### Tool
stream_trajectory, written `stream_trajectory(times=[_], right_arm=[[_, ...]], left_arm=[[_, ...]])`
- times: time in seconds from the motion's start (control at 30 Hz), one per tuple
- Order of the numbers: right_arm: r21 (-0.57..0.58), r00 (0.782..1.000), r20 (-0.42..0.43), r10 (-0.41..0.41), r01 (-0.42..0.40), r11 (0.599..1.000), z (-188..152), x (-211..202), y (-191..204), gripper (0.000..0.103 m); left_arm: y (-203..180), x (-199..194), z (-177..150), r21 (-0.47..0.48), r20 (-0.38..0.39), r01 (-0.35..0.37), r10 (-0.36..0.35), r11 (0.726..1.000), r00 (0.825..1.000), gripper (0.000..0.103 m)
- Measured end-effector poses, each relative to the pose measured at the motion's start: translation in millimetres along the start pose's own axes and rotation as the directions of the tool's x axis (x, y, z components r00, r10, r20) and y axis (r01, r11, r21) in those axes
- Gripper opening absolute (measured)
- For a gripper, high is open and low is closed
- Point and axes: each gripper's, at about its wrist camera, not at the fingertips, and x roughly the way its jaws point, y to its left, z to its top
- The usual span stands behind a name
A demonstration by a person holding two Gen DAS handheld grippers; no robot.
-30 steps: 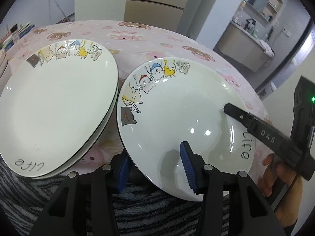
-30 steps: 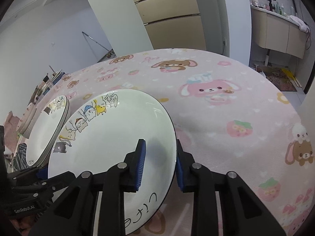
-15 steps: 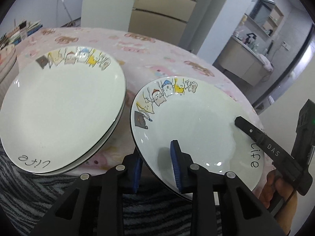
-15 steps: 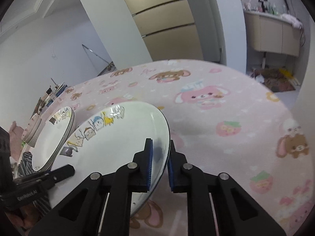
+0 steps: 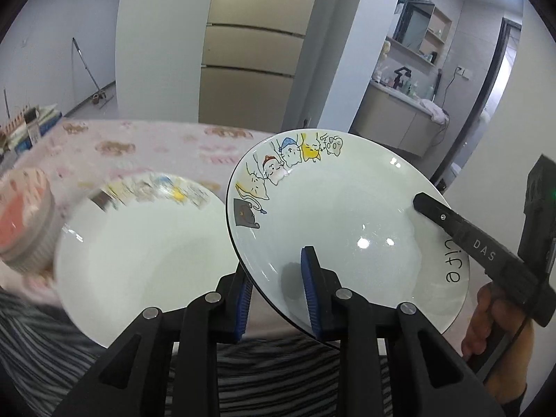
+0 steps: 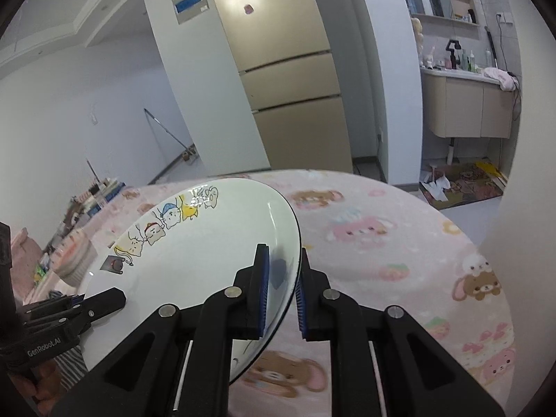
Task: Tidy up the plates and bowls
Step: 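Carry the deep plate with both grippers over the flat plate stack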
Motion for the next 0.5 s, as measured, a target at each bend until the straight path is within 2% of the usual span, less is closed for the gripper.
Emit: stream_trajectory(times=[0.2, 0.3, 0.5], right_arm=[[-0.021, 0.997, 0.058, 0.042, -0.041, 0.999, 14.1, -1.4, 49.2, 0.014], [0.003, 0.995, 0.072, 0.072, -0.073, 0.997, 20.9, -1.3, 67.4, 0.014], [-0.017, 0.993, 0.101, 0.068, -0.067, 0.998, 25.2, 1.7, 102.7, 0.014]], left_arm=[[36.5, -38.9, 20.7, 0.041, 0.074, -0.02, 0.017, 0.999, 0.997, 0.029], [55.2, -54.7, 27.7, 0.059, 0.107, -0.024, 0.018, 0.998, 0.994, 0.029], [89.4, -71.4, 39.5, 0.088, 0.141, -0.021, 0.008, 0.996, 0.99, 0.029]])
